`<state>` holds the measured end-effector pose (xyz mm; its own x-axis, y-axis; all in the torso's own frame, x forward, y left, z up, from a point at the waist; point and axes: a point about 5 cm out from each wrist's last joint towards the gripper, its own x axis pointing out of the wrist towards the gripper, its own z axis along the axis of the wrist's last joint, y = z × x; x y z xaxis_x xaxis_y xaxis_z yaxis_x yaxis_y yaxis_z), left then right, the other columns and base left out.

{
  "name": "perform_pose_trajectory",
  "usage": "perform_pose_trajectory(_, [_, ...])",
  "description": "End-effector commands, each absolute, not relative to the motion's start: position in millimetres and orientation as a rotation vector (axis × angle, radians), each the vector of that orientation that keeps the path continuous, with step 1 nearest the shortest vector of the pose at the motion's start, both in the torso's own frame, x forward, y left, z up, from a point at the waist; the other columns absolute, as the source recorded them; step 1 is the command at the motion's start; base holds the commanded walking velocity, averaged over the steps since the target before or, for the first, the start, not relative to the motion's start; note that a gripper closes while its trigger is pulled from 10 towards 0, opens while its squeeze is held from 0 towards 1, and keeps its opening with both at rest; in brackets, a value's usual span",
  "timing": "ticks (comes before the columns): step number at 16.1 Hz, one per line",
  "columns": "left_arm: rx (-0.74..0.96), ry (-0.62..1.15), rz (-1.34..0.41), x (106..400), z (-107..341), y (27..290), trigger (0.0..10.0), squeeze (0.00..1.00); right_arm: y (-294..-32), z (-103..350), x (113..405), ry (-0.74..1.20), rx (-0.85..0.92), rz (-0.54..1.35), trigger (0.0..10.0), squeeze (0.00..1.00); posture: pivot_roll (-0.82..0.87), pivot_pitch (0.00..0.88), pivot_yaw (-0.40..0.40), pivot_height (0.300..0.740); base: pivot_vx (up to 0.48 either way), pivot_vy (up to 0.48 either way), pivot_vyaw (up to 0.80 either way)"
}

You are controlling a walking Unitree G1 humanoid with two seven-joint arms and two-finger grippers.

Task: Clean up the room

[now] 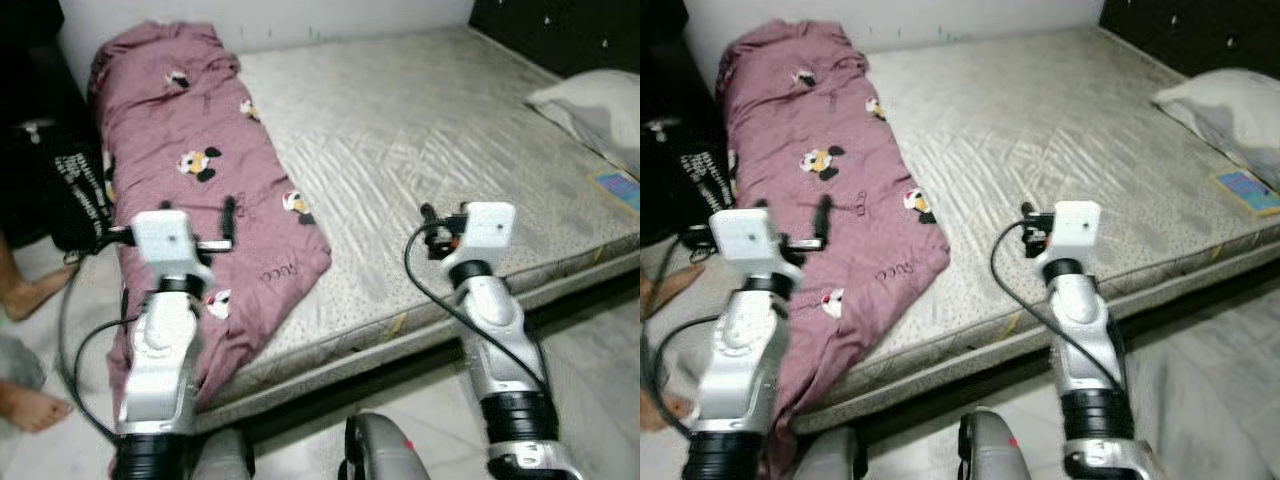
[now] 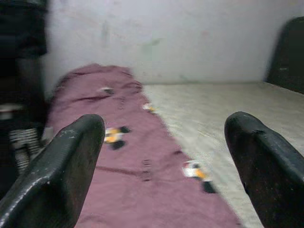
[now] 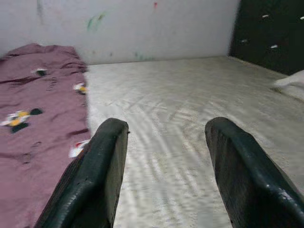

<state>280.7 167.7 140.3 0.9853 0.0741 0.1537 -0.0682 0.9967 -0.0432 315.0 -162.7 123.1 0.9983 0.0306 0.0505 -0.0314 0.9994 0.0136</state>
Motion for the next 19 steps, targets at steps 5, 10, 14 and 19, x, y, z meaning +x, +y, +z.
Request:
perform_pose_trajectory(5, [-0.014,-0.143,0.149,279,138,180,10.0,0.0,-160,124,314,-0.045,0.018,0.047,10.0,0.0,-0.07,0.0,-0.007,0.586,0.0,0.0,0.0])
perform_pose_trajectory(10, [-0.033,-0.104,0.285,279,133,203,10.0,0.0,-160,123,313,-0.035,0.017,0.05,10.0,0.0,-0.07,0.0,-0.009,0.561,0.0,0.0,0.0])
perform_pose_trajectory(14, [-0.028,-0.083,0.336,278,132,214,10.0,0.0,-163,120,305,-0.018,0.023,0.05,10.0,0.0,-0.07,0.002,-0.02,0.561,0.0,0.0,0.0])
perform_pose_trajectory(19, [-0.027,-0.064,0.386,278,131,231,10.0,0.0,-178,118,283,0.032,0.015,0.03,10.0,0.0,-0.1,0.089,-0.03,0.561,0.0,0.0,0.0])
